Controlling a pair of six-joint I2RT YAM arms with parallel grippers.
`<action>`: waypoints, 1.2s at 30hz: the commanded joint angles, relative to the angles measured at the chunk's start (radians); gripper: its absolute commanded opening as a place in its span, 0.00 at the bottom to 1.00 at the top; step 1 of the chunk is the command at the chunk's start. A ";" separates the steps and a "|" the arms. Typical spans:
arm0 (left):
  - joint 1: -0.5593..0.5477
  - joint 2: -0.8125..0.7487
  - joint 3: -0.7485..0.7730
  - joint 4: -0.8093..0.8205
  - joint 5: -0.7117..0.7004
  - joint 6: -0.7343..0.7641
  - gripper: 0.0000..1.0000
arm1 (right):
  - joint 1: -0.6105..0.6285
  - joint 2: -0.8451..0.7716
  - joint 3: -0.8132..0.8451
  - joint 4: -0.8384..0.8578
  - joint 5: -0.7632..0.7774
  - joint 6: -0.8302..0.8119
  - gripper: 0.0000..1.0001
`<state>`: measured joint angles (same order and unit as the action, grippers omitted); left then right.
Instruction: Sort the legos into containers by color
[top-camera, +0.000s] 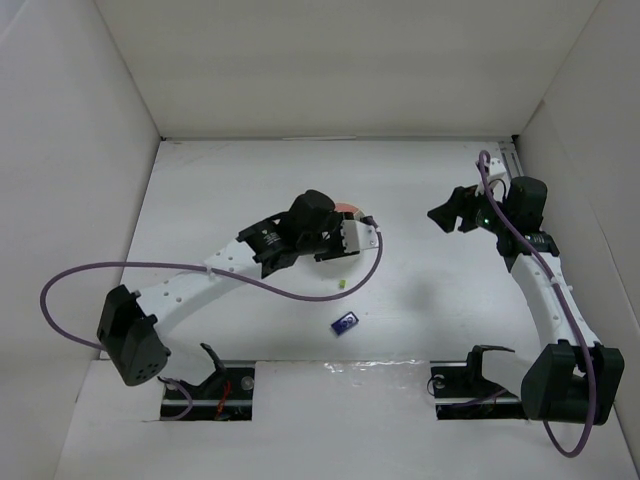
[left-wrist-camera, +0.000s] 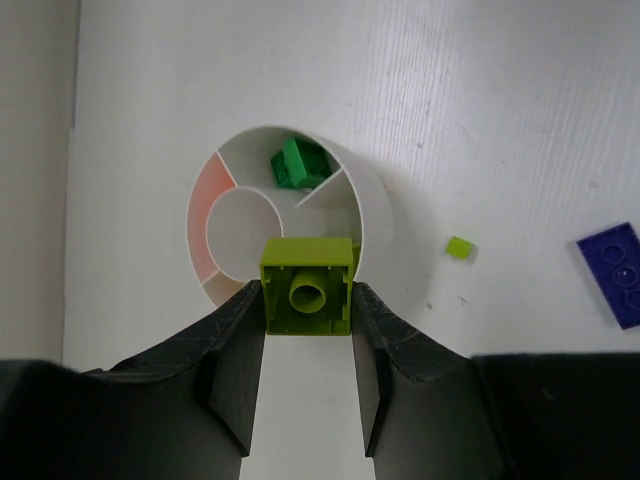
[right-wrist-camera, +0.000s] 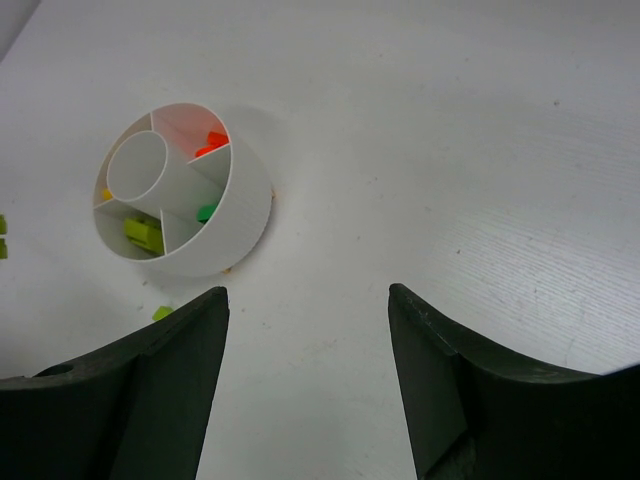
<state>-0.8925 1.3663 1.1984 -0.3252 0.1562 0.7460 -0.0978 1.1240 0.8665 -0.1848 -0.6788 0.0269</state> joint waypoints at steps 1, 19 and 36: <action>0.024 0.005 -0.036 0.015 -0.052 -0.051 0.21 | -0.006 -0.001 0.014 0.062 -0.022 0.010 0.70; 0.043 0.142 0.027 0.037 -0.070 -0.042 0.28 | -0.006 0.008 0.023 0.062 -0.022 0.010 0.70; 0.084 0.203 0.067 0.064 -0.070 -0.005 0.33 | -0.006 0.017 0.014 0.062 -0.013 0.010 0.70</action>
<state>-0.8158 1.5776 1.2129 -0.2878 0.0925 0.7296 -0.0978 1.1416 0.8665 -0.1711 -0.6807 0.0315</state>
